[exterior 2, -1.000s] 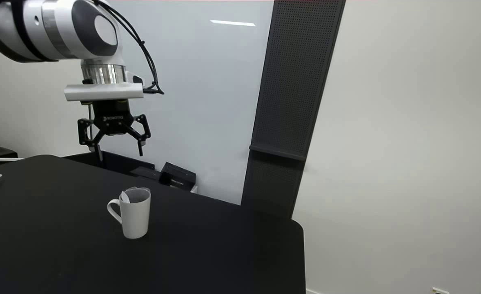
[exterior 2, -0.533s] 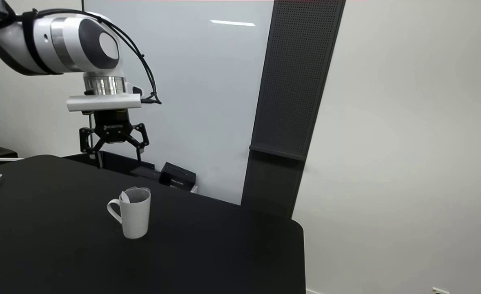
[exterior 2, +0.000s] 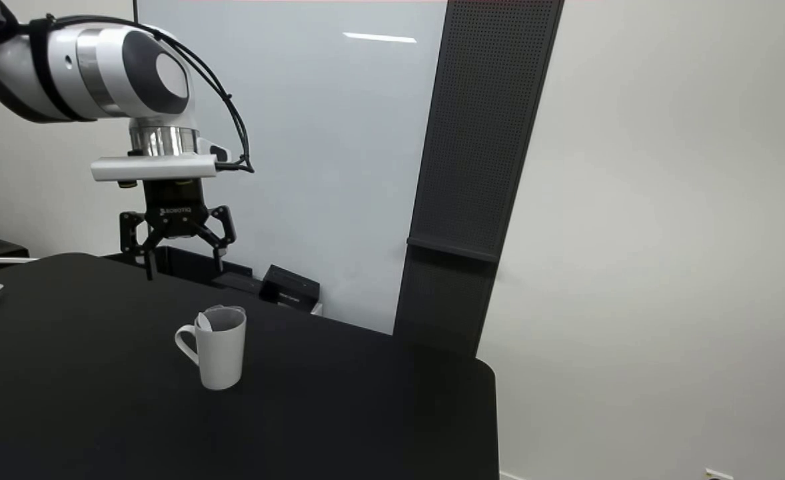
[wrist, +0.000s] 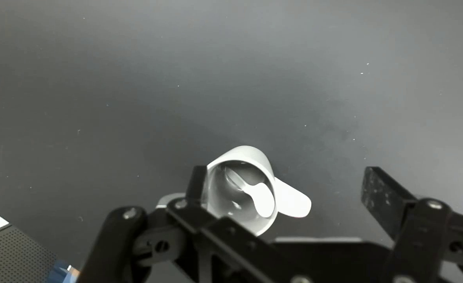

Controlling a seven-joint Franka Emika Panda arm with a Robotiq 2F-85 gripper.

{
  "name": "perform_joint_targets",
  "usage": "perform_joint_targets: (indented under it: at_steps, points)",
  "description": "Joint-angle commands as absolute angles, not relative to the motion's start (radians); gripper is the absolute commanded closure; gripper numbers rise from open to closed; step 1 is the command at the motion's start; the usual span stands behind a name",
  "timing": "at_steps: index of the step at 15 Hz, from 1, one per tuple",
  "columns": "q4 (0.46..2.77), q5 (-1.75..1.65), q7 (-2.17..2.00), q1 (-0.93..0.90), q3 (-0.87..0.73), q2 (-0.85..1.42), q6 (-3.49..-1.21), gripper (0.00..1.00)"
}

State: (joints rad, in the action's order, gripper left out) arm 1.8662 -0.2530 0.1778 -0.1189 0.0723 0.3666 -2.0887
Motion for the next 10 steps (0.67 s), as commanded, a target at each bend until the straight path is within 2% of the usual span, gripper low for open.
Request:
perform_joint_targets:
  at_steps: [1,10]
  points:
    - [1.864,-0.254,0.176,-0.116,0.076,0.367,-2.085,0.0]
    - [1.849,-0.23,0.163,-0.107,0.075,0.401,-2.13,0.0]
